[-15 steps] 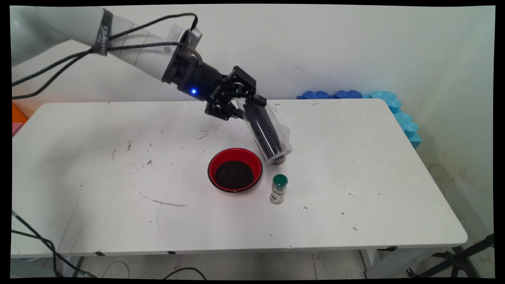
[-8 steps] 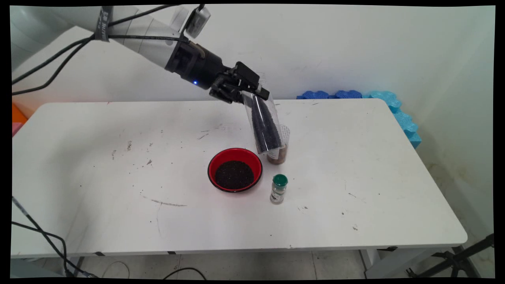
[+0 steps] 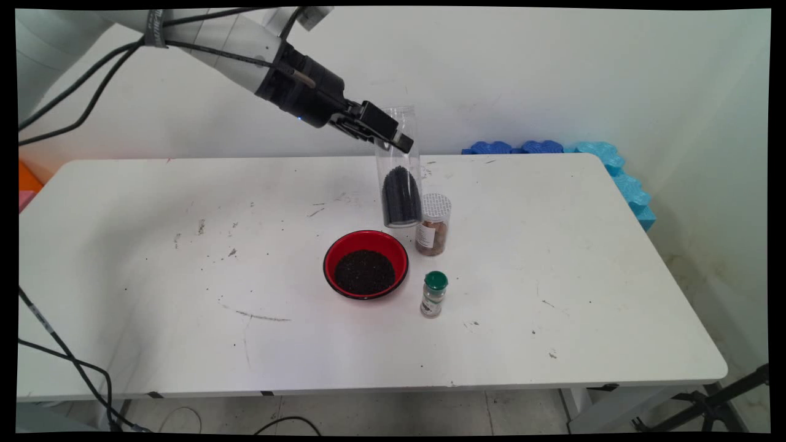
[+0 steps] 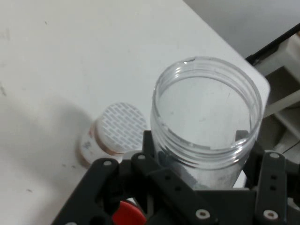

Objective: Pour the black seasoning powder in the red bowl

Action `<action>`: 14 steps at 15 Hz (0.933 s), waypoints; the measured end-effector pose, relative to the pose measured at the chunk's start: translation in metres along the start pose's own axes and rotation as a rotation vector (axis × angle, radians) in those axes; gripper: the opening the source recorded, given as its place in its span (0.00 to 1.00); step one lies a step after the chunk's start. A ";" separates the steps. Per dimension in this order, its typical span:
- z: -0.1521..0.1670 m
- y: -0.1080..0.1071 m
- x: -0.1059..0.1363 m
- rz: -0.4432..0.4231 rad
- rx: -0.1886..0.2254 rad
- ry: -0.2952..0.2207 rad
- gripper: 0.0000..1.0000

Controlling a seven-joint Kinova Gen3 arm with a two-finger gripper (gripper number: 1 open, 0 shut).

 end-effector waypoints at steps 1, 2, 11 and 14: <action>-0.001 0.000 0.001 0.032 0.011 -0.001 0.00; -0.002 0.000 0.002 0.051 0.017 0.000 0.00; -0.008 0.001 0.016 0.373 0.113 0.056 0.00; -0.009 0.000 0.018 0.472 0.146 0.068 0.00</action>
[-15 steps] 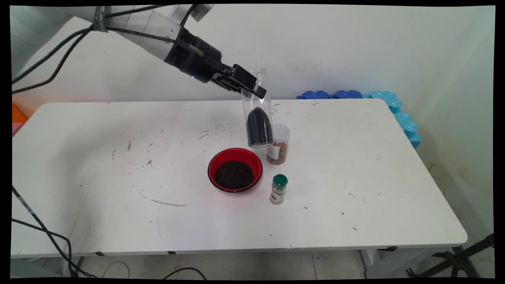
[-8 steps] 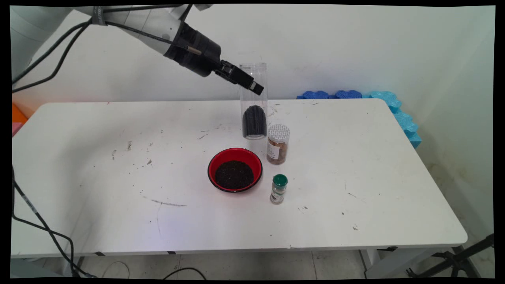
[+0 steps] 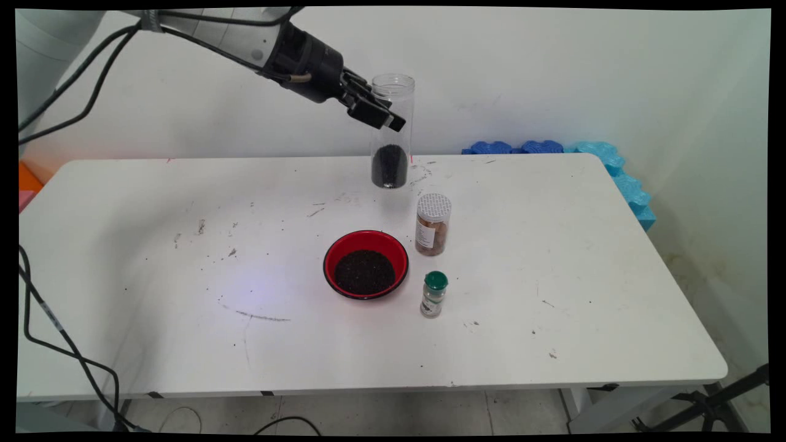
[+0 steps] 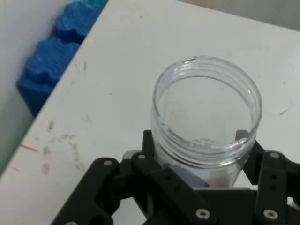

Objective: Pour the black seasoning powder in the red bowl, then place the picked object on the table

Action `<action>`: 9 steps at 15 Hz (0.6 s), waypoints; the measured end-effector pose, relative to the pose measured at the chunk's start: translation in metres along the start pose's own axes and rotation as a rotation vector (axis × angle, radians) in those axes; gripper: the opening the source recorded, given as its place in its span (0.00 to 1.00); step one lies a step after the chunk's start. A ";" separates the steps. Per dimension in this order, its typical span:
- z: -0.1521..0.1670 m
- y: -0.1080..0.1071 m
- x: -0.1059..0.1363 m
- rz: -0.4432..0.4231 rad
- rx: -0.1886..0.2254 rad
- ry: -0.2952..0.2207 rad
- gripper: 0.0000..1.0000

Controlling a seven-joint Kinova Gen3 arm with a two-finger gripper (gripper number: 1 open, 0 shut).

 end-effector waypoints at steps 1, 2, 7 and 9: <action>0.000 -0.001 0.000 0.021 0.007 0.001 0.00; 0.000 -0.001 0.000 0.045 0.014 0.002 0.00; 0.000 -0.004 -0.007 0.116 0.042 0.004 0.00; 0.000 -0.005 -0.012 0.115 0.052 0.006 0.00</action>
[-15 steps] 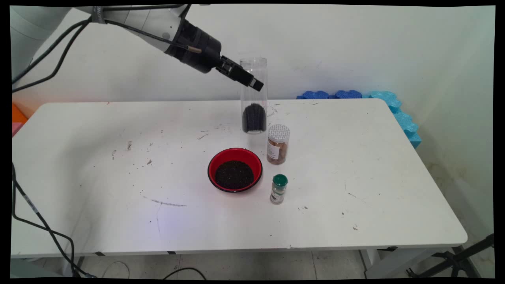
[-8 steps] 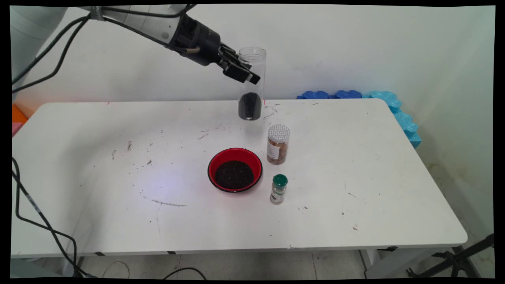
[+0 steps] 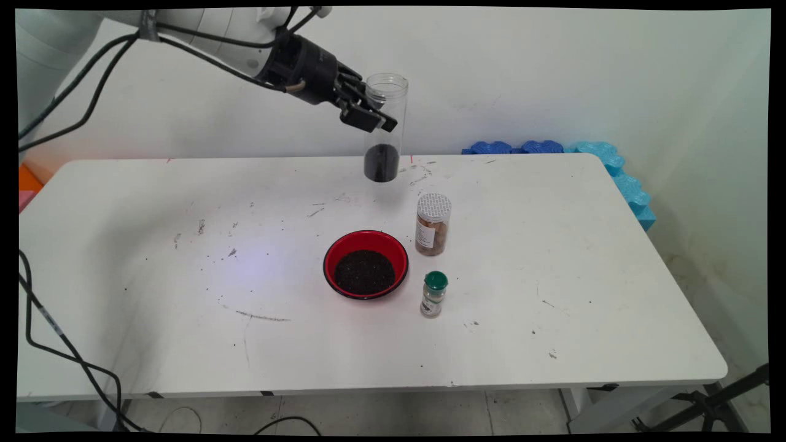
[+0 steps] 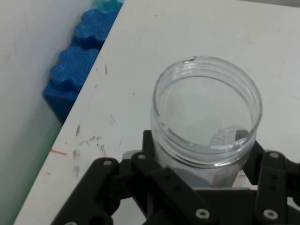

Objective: Place the picked object on the table

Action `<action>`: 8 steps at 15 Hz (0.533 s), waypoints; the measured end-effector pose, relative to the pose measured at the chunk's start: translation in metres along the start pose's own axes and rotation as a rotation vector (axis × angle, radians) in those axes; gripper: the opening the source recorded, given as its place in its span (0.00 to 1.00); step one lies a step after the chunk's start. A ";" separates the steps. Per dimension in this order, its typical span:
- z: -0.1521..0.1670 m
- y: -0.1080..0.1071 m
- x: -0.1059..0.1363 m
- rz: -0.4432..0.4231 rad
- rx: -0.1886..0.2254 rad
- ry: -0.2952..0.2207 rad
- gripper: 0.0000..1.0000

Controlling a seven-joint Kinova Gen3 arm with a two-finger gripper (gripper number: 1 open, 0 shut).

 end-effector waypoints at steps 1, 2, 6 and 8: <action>0.001 -0.001 -0.004 -0.008 0.008 0.001 0.00; 0.002 -0.001 -0.008 -0.015 0.014 0.001 0.00; 0.010 -0.005 -0.031 -0.037 0.031 -0.004 0.00; 0.015 -0.007 -0.043 -0.051 0.038 -0.004 0.00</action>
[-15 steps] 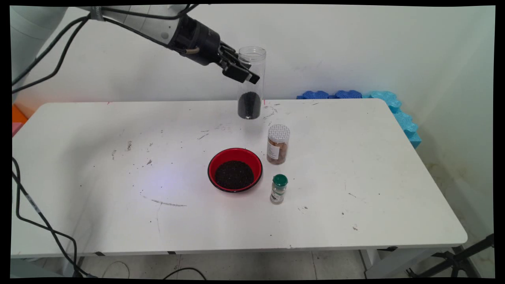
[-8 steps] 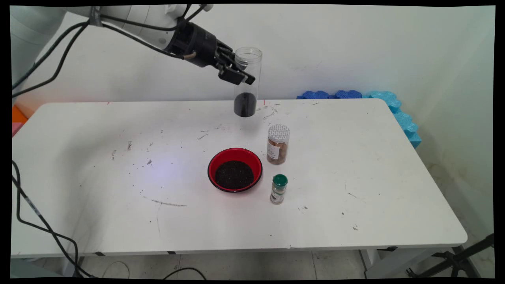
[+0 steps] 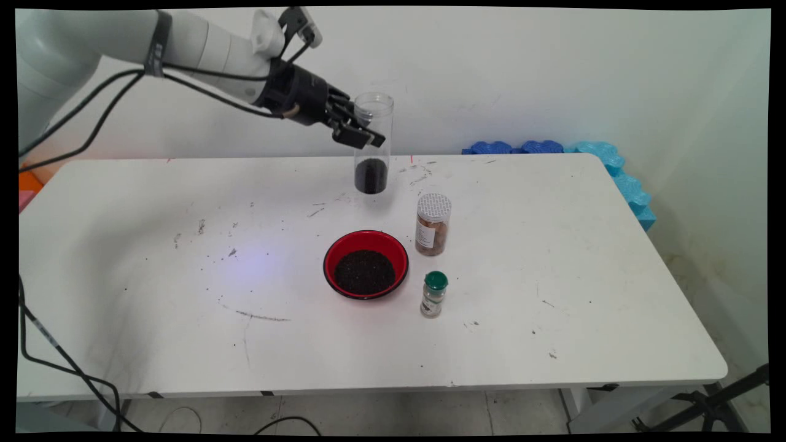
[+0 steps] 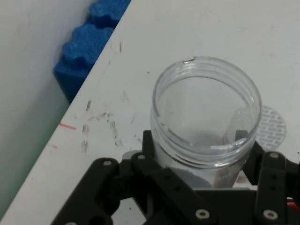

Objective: Place the picked object on the table

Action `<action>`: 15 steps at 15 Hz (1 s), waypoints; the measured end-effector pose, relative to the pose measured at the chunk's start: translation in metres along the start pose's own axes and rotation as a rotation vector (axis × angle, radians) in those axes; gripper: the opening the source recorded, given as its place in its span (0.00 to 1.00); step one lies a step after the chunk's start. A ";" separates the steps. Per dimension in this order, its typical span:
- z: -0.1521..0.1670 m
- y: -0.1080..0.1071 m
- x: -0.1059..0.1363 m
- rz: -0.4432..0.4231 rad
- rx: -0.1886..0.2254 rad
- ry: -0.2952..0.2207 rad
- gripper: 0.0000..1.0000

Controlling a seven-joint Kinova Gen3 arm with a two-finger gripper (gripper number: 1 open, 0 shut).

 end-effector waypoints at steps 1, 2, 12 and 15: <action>0.003 -0.001 -0.006 -0.008 0.003 0.000 0.00; 0.006 -0.002 -0.012 -0.016 0.006 -0.001 0.00; 0.029 -0.007 -0.055 -0.059 0.016 -0.007 0.00; 0.035 -0.007 -0.064 -0.062 0.011 -0.009 0.00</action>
